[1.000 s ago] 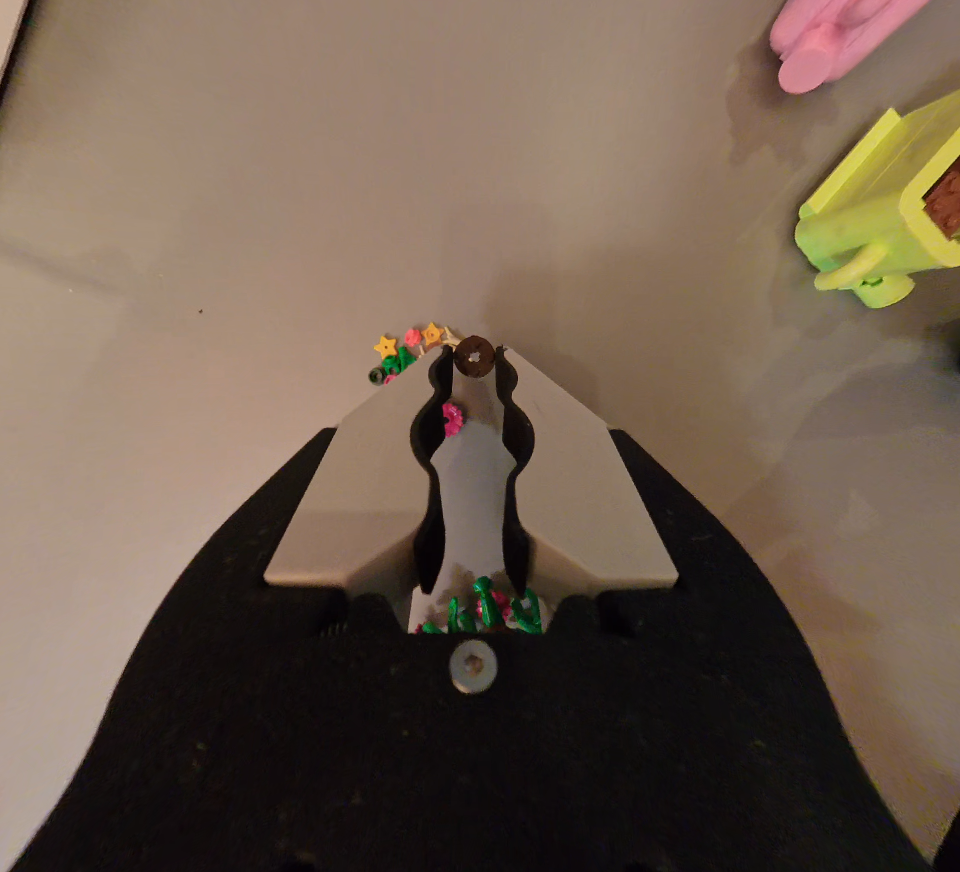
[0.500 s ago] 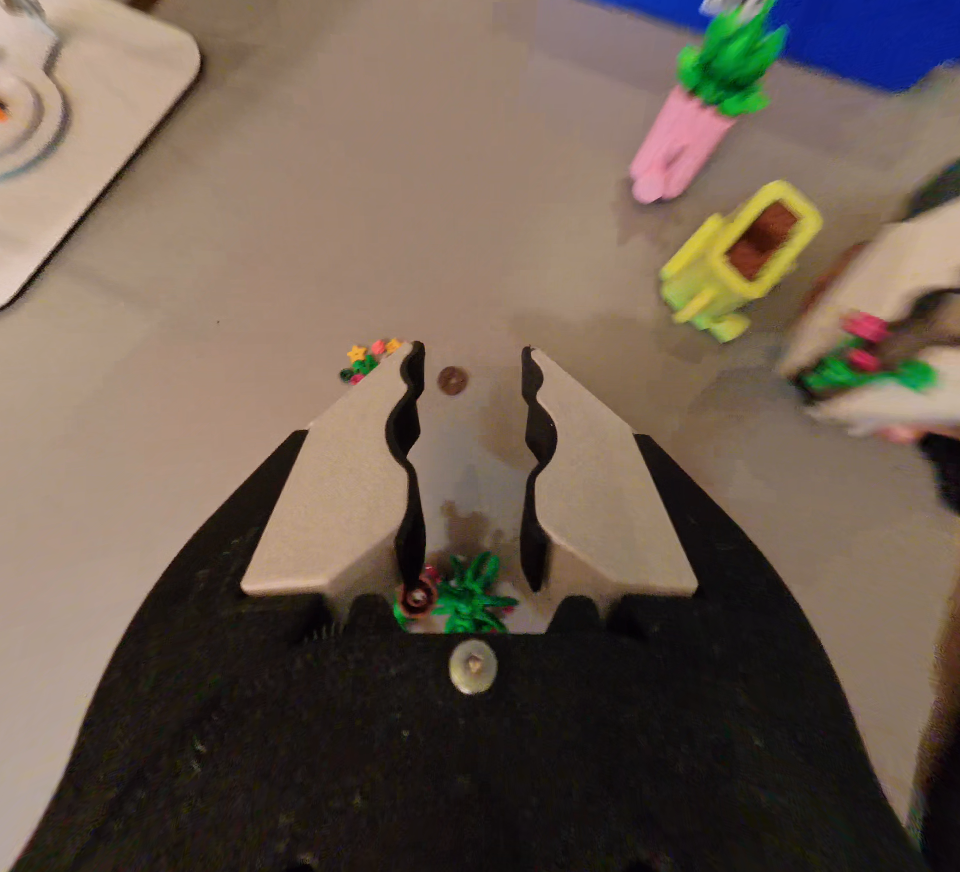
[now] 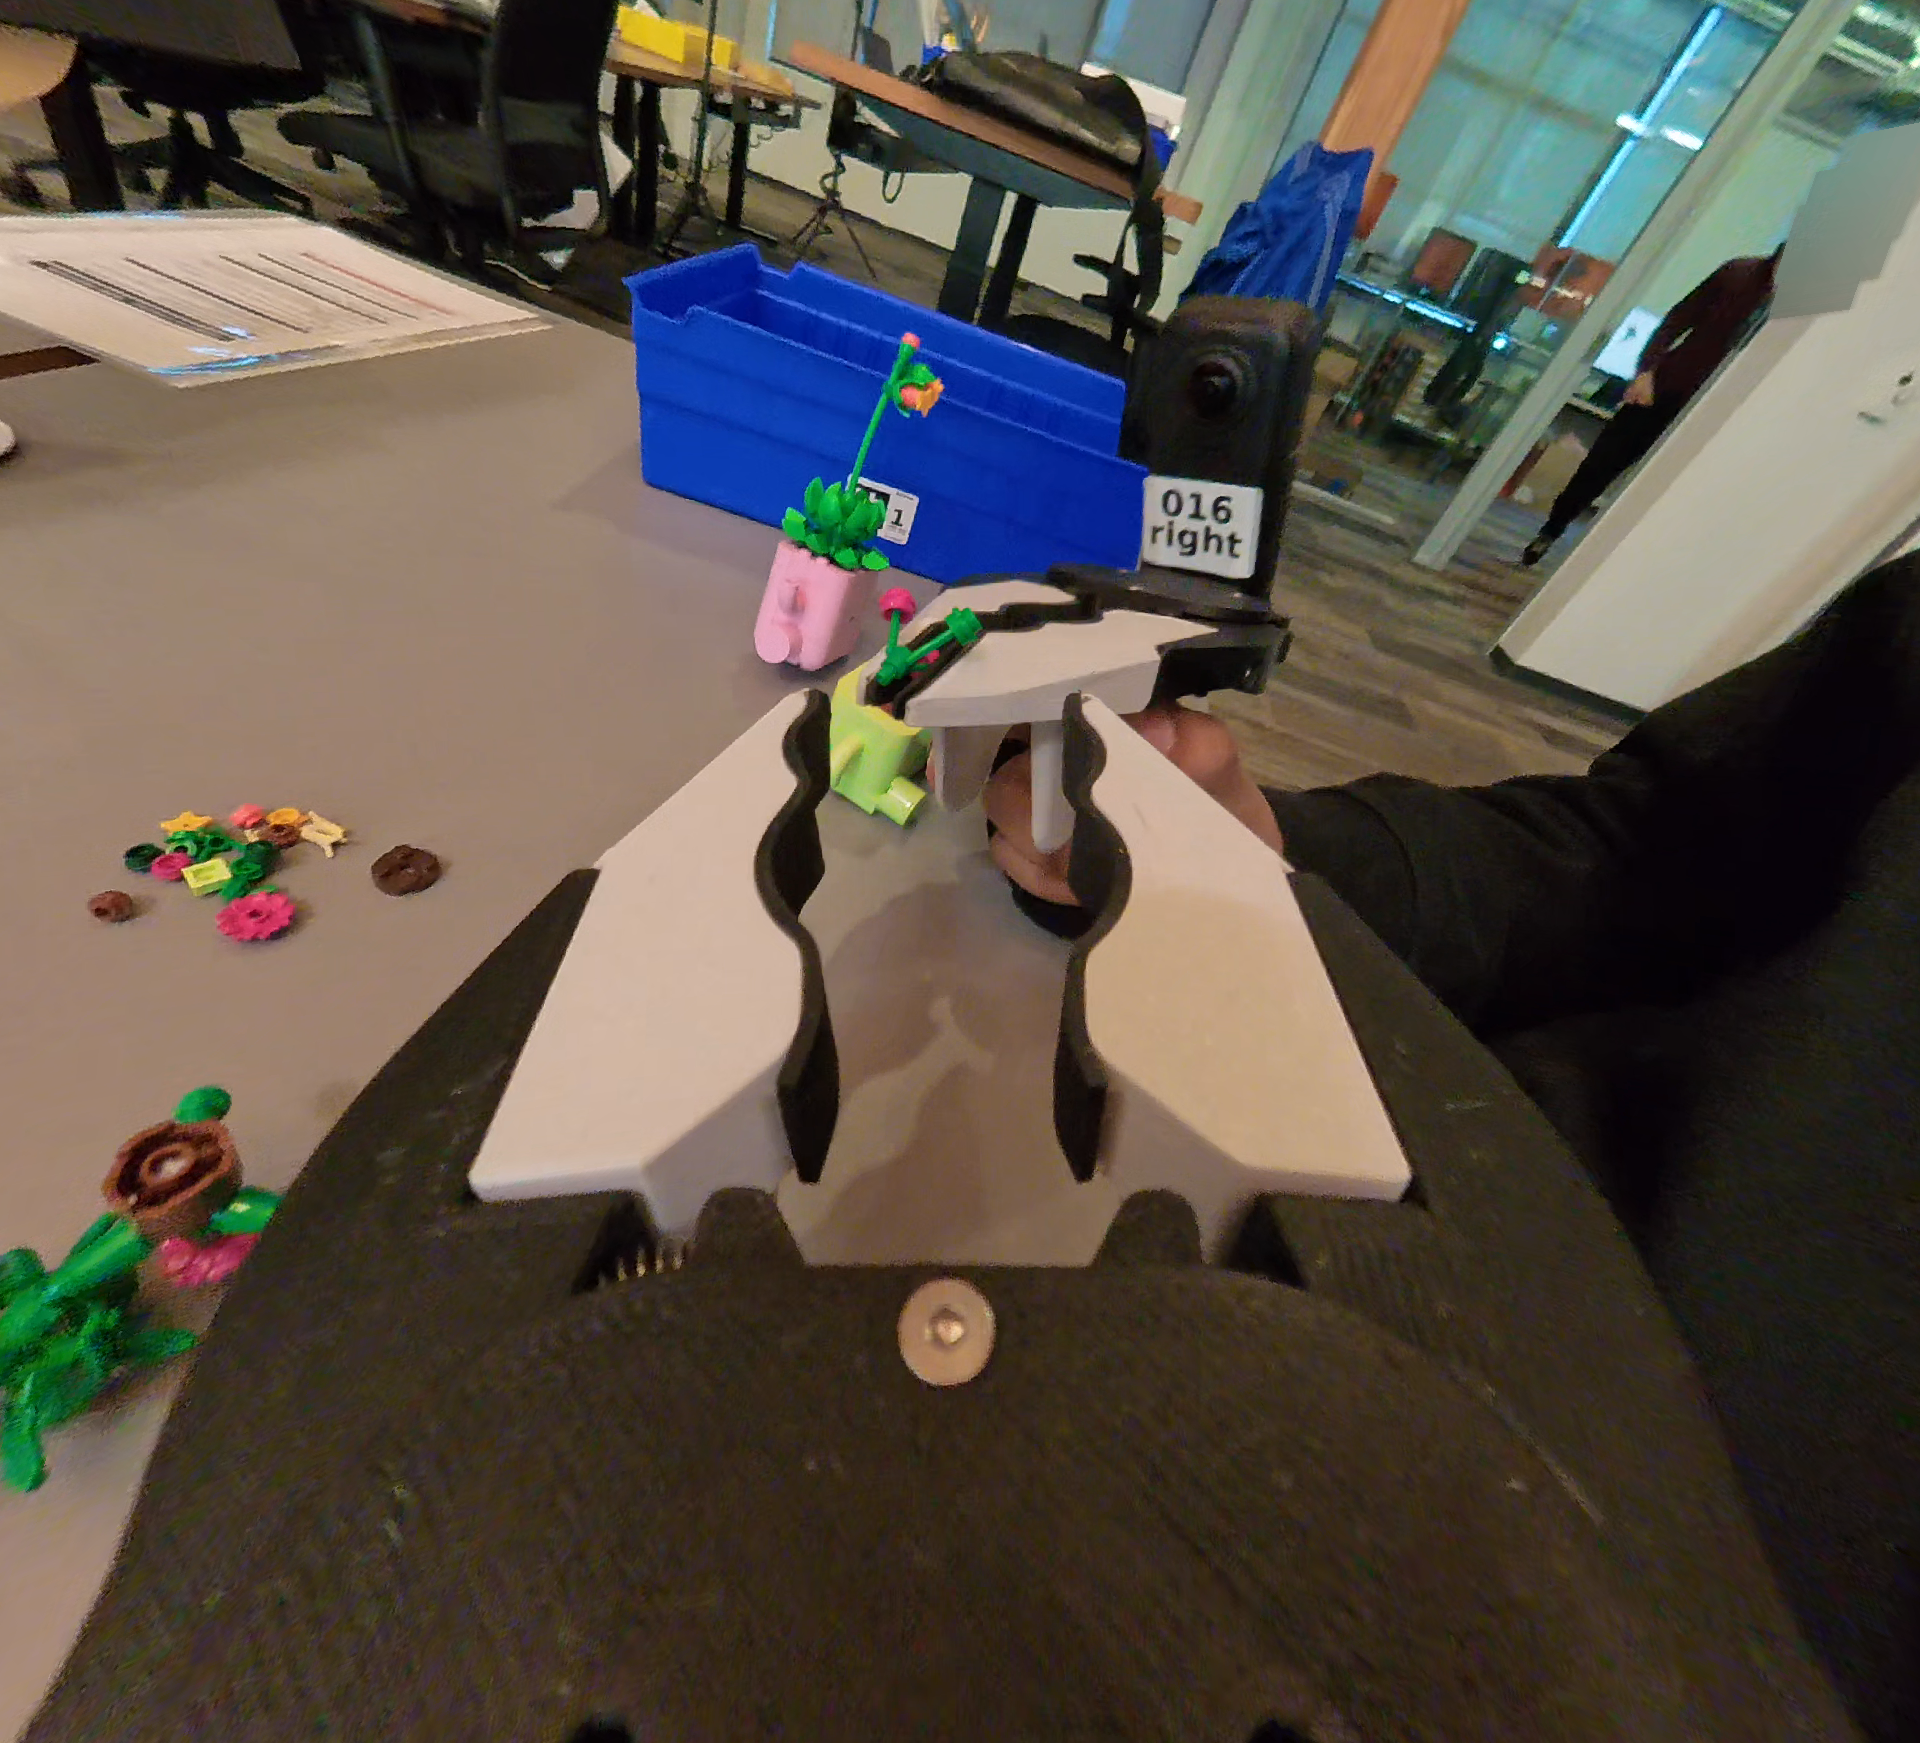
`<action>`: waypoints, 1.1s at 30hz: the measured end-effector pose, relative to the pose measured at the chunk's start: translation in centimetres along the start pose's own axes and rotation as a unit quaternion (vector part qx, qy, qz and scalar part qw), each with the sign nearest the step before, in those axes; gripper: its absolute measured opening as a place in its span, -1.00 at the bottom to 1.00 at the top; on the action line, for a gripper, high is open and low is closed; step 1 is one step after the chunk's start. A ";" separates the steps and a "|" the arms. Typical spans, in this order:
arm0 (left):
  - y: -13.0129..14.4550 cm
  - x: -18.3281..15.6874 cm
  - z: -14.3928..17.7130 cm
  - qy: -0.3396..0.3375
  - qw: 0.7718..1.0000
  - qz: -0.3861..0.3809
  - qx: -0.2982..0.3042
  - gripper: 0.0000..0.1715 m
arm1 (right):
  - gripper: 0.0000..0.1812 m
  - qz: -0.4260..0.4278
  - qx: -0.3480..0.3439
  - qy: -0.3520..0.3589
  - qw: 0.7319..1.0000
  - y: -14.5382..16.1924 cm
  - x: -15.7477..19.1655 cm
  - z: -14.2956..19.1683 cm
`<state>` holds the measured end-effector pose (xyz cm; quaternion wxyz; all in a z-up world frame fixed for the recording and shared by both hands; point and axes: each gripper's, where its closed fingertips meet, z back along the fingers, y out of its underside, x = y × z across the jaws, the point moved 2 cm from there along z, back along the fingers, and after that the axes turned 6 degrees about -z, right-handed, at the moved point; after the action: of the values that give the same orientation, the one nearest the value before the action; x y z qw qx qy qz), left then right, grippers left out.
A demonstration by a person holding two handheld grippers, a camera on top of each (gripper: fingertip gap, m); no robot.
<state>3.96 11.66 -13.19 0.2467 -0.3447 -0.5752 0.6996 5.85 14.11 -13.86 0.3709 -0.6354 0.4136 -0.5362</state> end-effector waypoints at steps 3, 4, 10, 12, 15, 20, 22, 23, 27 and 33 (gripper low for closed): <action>0.6 0.1 0.8 -0.034 0.999 -0.031 0.005 -0.51 | -0.94 0.037 0.013 0.020 0.999 0.3 0.1 -0.2; 0.7 0.1 1.0 -0.044 0.998 -0.039 0.004 -0.51 | -0.94 0.045 0.017 0.020 0.999 0.4 0.2 -0.3; 0.6 -0.8 1.9 -0.024 0.999 -0.040 -0.014 -0.59 | -0.94 0.021 0.048 -0.093 0.994 1.4 2.8 -0.7; 0.5 -1.4 2.1 0.001 0.999 -0.032 -0.028 -0.71 | -0.94 -0.011 0.049 -0.126 0.991 1.3 3.2 -0.6; 0.6 -2.2 2.0 0.037 0.999 -0.020 -0.034 -0.81 | -0.95 -0.048 0.064 -0.161 0.984 1.6 3.7 -0.5; 0.5 -2.4 2.1 0.054 0.998 -0.008 -0.042 -0.92 | -0.95 -0.108 0.075 -0.203 0.970 1.8 4.2 -0.4; 0.5 -2.4 2.1 0.051 0.998 -0.012 -0.043 -0.93 | -0.95 -0.109 0.073 -0.202 0.971 1.7 4.1 -0.4; 0.5 -2.4 2.1 0.049 0.998 -0.014 -0.044 -0.93 | -0.95 -0.109 0.072 -0.200 0.971 1.7 4.1 -0.4; 0.3 -1.8 2.1 0.019 0.998 -0.032 -0.053 -0.93 | -0.72 -0.118 0.055 -0.155 0.979 1.4 2.7 -0.6; 0.7 0.1 2.5 -0.046 0.996 -0.053 -0.047 -0.94 | -0.60 -0.099 0.002 -0.090 0.991 -0.1 0.7 0.0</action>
<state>2.01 9.95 -13.63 0.2404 -0.2928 -0.6353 0.6729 5.95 13.47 -13.52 0.3528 -0.7180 0.3133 -0.5118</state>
